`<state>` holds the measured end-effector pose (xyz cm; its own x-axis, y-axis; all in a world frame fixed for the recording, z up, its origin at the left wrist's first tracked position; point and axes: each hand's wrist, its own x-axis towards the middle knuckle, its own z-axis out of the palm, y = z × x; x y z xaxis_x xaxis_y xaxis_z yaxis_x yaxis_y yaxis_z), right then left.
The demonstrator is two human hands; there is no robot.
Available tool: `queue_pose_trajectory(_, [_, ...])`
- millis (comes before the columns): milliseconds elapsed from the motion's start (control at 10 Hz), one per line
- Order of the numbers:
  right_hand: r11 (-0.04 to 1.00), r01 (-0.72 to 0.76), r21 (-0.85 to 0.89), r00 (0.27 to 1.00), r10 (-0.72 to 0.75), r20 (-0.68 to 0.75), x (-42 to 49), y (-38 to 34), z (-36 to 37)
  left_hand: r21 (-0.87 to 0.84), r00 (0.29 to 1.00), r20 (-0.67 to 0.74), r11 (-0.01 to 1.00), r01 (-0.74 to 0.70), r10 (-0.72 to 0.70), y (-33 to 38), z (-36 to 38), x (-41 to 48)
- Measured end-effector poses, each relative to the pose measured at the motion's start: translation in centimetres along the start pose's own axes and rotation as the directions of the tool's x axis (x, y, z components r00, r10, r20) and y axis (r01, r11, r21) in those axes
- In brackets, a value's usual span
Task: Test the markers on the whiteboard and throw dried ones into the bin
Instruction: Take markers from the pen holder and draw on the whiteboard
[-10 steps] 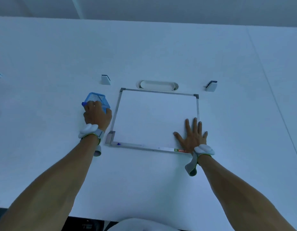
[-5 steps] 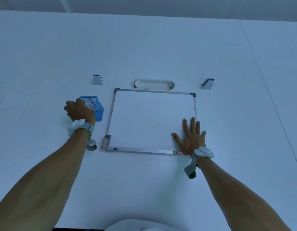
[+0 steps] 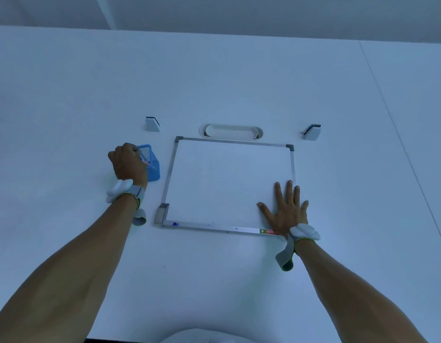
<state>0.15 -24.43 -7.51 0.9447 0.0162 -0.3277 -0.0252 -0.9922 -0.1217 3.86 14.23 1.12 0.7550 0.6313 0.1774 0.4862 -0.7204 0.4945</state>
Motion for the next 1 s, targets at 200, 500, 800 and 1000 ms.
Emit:
queue_pose_trajectory(200, [1.0,0.003,0.001,1.0,-0.003,-0.002,0.0,0.0,-0.1,-0.038,0.98,-0.122,0.986,-0.164,0.158,4.0,-2.1,0.0])
queue_pose_trajectory(500, [1.0,0.008,0.021,1.0,-0.009,0.019,0.0,0.1,-0.1,-0.413,0.93,-0.1,0.835,-0.363,0.355,9.6,-2.2,-2.0])
queue_pose_trajectory(800, [0.991,0.0,0.13,1.0,0.0,-0.004,0.7,-0.3,-0.5,-0.555,0.797,0.509,0.832,0.016,0.324,8.8,3.5,-7.0])
queue_pose_trajectory(1000, [0.809,0.391,0.439,0.919,-0.317,-0.235,0.6,-4.0,-2.4,-0.525,0.711,0.617,0.849,0.053,0.337,8.4,4.9,-8.9])
